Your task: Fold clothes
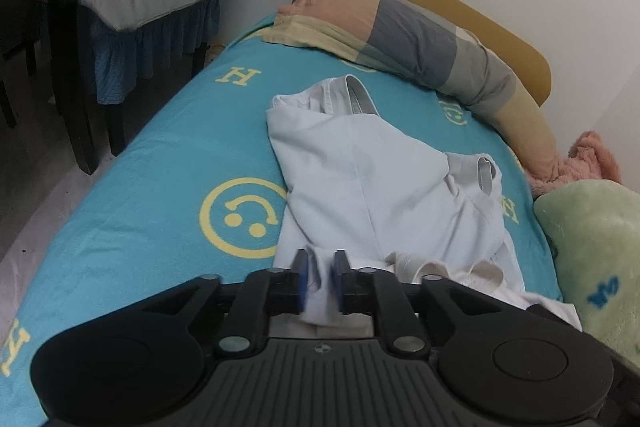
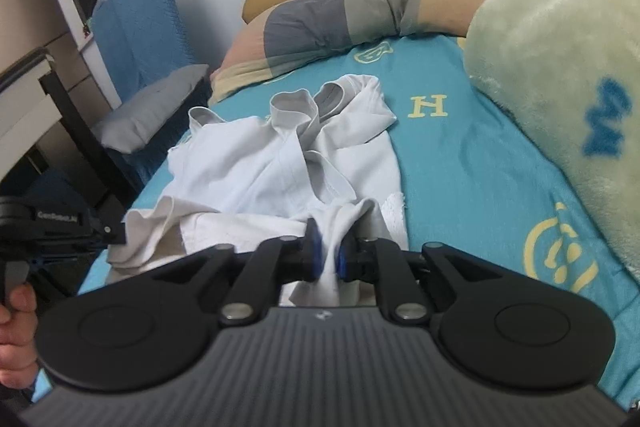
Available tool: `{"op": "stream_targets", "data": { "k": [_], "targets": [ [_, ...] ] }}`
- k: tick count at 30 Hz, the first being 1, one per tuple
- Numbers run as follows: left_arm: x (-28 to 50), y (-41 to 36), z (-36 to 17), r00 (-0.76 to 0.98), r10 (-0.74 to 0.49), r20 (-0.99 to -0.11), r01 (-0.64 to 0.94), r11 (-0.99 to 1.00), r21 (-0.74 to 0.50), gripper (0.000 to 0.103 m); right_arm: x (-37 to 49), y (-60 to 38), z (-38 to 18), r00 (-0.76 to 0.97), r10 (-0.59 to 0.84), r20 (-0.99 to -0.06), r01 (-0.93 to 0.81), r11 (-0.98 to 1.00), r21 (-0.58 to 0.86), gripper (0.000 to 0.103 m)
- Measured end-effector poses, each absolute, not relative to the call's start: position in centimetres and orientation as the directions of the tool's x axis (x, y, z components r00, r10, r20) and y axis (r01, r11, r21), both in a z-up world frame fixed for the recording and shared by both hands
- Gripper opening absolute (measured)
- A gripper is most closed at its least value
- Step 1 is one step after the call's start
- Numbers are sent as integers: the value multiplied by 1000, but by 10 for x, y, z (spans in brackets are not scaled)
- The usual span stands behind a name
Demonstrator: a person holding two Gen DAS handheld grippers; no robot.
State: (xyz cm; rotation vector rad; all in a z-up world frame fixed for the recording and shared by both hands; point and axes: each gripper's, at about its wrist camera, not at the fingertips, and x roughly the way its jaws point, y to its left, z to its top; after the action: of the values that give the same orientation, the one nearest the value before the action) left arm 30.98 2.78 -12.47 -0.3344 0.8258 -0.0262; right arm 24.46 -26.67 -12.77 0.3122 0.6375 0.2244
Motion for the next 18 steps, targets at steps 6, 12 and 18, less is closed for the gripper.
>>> {"op": "stream_targets", "data": {
  "k": [6,12,18],
  "targets": [
    [259,30,-85,700,-218,-681,-69,927,-367,68,207,-269,-100,801,339,-494,-102,890,445,79],
    [181,38,-84,633,-376,-677,-135,808,-574,79,150,-273,-85,796,350,-493,-19,830,558,79],
    [139,51,-135,534,-486,-692,-340,626,-702,79,98,-277,-102,735,368,-569,120,756,644,80]
  ]
}}
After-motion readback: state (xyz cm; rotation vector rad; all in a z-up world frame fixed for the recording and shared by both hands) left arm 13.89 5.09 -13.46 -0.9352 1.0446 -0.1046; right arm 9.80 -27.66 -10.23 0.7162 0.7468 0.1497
